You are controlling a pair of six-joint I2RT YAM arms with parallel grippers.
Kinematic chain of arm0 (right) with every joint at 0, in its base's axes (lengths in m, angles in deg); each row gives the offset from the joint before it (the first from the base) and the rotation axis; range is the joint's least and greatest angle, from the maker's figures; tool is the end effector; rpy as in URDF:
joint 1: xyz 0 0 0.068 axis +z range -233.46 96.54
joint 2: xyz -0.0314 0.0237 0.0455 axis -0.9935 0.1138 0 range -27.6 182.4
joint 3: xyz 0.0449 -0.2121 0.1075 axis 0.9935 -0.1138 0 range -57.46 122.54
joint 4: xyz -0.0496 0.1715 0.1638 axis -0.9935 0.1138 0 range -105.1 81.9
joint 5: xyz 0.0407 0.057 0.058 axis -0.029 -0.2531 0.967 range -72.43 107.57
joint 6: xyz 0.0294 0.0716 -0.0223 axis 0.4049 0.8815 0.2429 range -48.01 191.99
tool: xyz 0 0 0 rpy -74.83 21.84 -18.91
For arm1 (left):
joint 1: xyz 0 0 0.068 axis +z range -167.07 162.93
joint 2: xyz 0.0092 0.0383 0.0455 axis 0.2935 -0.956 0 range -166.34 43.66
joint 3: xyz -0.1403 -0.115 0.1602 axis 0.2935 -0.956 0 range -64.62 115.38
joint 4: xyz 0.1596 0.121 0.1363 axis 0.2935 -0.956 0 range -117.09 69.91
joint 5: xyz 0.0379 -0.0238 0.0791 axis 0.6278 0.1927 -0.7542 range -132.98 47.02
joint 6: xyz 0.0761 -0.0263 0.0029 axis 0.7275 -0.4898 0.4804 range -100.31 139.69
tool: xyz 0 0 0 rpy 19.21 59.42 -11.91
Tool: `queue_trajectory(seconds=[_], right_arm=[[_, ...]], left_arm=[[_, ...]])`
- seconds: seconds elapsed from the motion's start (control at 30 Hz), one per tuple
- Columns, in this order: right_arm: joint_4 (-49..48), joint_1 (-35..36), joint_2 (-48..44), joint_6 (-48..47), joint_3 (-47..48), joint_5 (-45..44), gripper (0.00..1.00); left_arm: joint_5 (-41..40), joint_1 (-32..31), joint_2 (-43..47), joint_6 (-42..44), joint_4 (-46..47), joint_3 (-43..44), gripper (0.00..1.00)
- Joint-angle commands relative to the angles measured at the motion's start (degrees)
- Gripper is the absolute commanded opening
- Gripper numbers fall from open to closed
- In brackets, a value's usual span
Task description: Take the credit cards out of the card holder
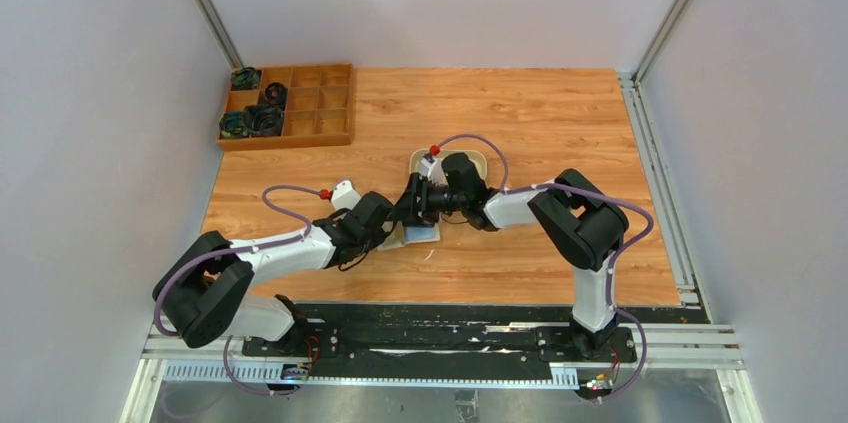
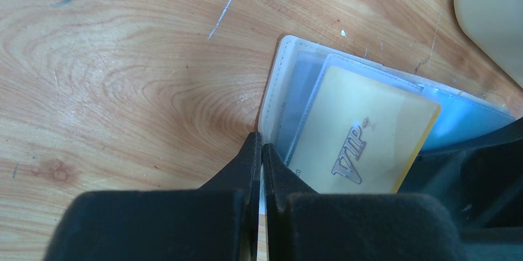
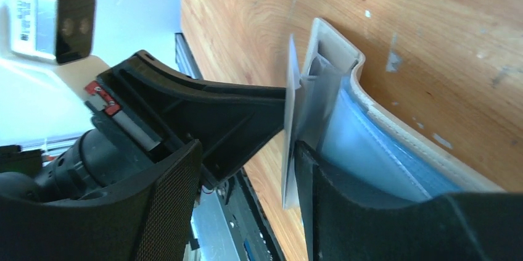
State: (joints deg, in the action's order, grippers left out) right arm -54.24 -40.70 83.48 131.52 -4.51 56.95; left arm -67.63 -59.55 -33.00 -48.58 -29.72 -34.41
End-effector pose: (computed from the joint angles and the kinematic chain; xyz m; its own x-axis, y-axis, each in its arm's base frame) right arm 0.2591 0.2998 0.1294 -0.9531 0.0260 -0.3017 -0.2837 0.2716 0.9196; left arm 0.1975 -0.1414 0.1040 -0.6374 -0.5611 -0.5281 -0.4049 0.8270 -0.3901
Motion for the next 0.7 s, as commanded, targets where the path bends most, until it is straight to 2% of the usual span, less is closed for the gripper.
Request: queue_trajectory(seconds=[0.0, 0.07, 0.2, 0.47, 0.67], right_arm=[[15.2, 3.9, 0.0, -5.9, 1.0, 0.2, 0.62], [18.8, 3.9, -0.2, -7.8, 1.6, -0.6, 0.62], [18.3, 3.9, -0.4, -7.8, 1.5, -0.3, 0.63], [2.0, 3.9, -0.9, -1.8, -1.4, 4.1, 0.63], [-3.0, 3.5, -2.6, -1.0, -4.0, 4.6, 0.63]], left_arm=[[4.7, -0.9, -0.2, -0.8, 0.8, 0.4, 0.00], [4.5, -0.9, -0.1, -0.7, 0.4, 0.6, 0.00], [4.3, -0.9, 0.2, -0.6, 0.1, 0.7, 0.00], [4.2, -0.9, 0.1, -0.4, -0.3, 1.0, 0.00], [4.0, -0.9, 0.0, -0.3, -0.5, 1.1, 0.00]])
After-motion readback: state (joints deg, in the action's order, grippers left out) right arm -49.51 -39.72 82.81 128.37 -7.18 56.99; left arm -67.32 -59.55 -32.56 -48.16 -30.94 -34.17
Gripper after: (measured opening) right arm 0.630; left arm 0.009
